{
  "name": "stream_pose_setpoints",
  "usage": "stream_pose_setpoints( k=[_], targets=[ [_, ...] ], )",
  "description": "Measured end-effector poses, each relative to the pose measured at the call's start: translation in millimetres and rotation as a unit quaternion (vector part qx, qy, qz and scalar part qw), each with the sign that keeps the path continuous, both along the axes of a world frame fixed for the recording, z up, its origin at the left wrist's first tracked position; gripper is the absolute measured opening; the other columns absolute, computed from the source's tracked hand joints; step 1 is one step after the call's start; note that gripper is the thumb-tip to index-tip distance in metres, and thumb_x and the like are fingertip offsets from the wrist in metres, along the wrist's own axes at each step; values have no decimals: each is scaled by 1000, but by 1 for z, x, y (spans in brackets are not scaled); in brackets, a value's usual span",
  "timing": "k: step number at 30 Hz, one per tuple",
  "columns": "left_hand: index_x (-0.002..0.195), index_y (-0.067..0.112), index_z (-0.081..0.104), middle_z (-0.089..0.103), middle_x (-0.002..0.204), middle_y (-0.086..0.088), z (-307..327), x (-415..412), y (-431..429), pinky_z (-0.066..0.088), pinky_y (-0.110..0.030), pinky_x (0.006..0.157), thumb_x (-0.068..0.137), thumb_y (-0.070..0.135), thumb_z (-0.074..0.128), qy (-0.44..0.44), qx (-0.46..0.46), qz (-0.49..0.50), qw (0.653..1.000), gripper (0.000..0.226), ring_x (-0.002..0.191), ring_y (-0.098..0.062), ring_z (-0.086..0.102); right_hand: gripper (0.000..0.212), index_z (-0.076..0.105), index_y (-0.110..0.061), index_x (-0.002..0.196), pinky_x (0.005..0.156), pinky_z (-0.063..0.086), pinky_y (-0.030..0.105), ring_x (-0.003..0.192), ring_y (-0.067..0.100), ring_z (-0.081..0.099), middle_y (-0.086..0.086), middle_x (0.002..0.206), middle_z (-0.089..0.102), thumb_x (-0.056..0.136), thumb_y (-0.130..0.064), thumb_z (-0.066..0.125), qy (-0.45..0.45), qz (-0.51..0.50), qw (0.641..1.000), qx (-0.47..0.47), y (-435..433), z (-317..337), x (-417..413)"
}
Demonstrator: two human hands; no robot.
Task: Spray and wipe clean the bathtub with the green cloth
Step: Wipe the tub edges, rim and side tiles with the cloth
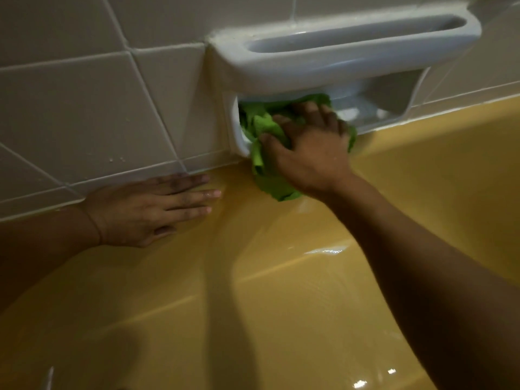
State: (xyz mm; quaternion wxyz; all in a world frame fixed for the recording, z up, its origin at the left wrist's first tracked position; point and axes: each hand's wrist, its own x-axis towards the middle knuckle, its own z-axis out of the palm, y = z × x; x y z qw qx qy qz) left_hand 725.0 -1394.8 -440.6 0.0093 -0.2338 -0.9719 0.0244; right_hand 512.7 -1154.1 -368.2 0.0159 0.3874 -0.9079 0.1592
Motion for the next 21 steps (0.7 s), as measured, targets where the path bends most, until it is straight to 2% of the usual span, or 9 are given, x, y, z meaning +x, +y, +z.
stream_pose_setpoints(
  k=[4,7,10,15,18,21],
  targets=[
    [156,16,45,27,170,-5,5,-3,0,30,-52,121,98,30,58,32,-35,-39,998,62,157,-35,21,49,52,-43,144,119,9,51,151,30,14,-2,161,31,100,-60,38,-30,32,999,-24,-7,-3,17],
    [156,15,45,24,171,-4,5,-2,1,31,-51,120,96,29,60,33,-44,-38,998,63,158,-35,20,52,57,-43,139,119,12,49,151,27,17,-6,159,35,96,-63,35,-42,67,996,-33,7,-2,11],
    [156,15,44,23,171,-4,7,-2,2,30,-51,121,94,27,61,31,-44,-37,998,66,158,-35,20,53,56,-42,141,117,15,47,150,23,20,-11,159,37,97,-63,36,-51,88,994,-32,19,0,3],
    [155,15,47,24,171,-3,5,-1,1,31,-51,121,97,27,54,32,-28,-40,998,59,158,-35,20,52,58,-41,138,120,15,47,151,24,21,-8,161,35,100,-63,33,-47,37,998,-17,23,3,-11],
    [154,15,49,24,171,-2,4,-1,0,29,-50,121,98,27,52,36,-26,-46,998,57,158,-35,20,54,54,-43,143,121,13,48,151,26,20,-5,163,31,98,-64,32,-38,-4,999,-6,8,3,-5],
    [153,14,50,26,170,-3,4,-1,1,27,-50,122,99,26,50,43,-20,-51,998,55,158,-35,21,58,54,-43,143,120,10,47,150,26,17,-3,162,31,94,-64,30,-51,3,999,-13,-6,2,12]
  ],
)
